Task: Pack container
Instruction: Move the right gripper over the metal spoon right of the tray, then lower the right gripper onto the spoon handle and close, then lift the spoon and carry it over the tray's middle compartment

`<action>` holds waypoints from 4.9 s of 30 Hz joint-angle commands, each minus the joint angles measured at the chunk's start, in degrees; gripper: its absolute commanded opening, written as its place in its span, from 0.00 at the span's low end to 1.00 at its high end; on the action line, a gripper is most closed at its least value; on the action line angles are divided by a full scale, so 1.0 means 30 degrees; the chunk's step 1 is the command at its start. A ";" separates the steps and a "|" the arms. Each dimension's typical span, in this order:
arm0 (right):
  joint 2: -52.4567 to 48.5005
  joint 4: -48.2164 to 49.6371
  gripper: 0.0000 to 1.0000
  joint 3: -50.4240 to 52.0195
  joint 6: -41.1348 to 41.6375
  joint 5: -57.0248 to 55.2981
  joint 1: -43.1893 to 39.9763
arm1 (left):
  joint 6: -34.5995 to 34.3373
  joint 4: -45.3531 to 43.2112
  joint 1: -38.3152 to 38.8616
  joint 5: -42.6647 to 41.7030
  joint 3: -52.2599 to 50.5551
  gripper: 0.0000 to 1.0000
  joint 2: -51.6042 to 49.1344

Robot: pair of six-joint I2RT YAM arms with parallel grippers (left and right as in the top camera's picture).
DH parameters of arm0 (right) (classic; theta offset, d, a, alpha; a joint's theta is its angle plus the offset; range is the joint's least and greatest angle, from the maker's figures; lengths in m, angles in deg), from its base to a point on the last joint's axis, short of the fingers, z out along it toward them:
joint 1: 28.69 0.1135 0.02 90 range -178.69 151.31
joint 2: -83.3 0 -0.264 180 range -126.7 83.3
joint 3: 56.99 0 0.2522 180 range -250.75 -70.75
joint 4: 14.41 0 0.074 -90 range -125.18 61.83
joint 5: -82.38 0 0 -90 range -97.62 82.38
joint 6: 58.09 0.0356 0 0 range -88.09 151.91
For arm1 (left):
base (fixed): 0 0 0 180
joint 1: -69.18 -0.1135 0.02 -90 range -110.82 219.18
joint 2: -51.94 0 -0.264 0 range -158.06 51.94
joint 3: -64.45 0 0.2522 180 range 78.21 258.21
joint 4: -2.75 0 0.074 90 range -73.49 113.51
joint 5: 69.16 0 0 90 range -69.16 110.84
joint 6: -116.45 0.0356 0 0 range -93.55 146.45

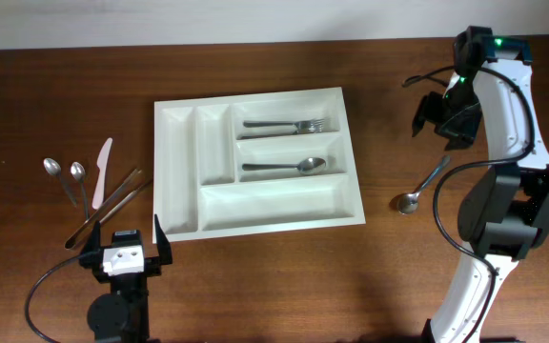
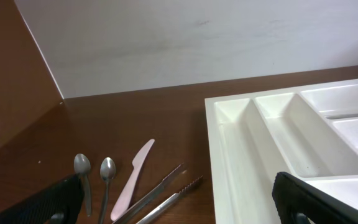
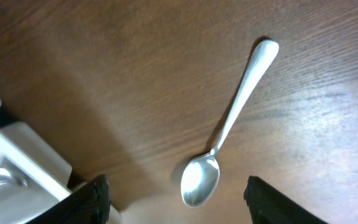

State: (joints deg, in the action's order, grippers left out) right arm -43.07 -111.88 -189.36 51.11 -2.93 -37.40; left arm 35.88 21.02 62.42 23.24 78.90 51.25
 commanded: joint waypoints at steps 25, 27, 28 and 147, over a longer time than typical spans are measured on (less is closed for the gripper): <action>0.0474 0.2834 0.67 0.6105 0.3424 0.2222 -0.1763 | 0.0233 0.0029 0.0044 0.0131 -0.0051 0.99 0.0109; 0.0474 0.2703 0.67 0.6113 0.3053 0.2098 -0.1763 | 0.0240 0.0029 0.0044 0.0131 -0.0058 0.99 0.0109; 0.0466 0.2623 0.67 0.6113 0.2907 0.2011 -0.1756 | 0.0233 0.0029 0.0044 0.0131 -0.0058 0.99 0.0109; 0.0437 0.5530 0.04 0.2579 -0.3432 0.2404 -0.0561 | 0.0233 0.0029 0.0044 0.0131 -0.0058 0.99 0.0109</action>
State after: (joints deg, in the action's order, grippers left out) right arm -41.54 -95.11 -179.50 39.31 0.98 -39.67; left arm 35.88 21.02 62.42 23.26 78.90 51.25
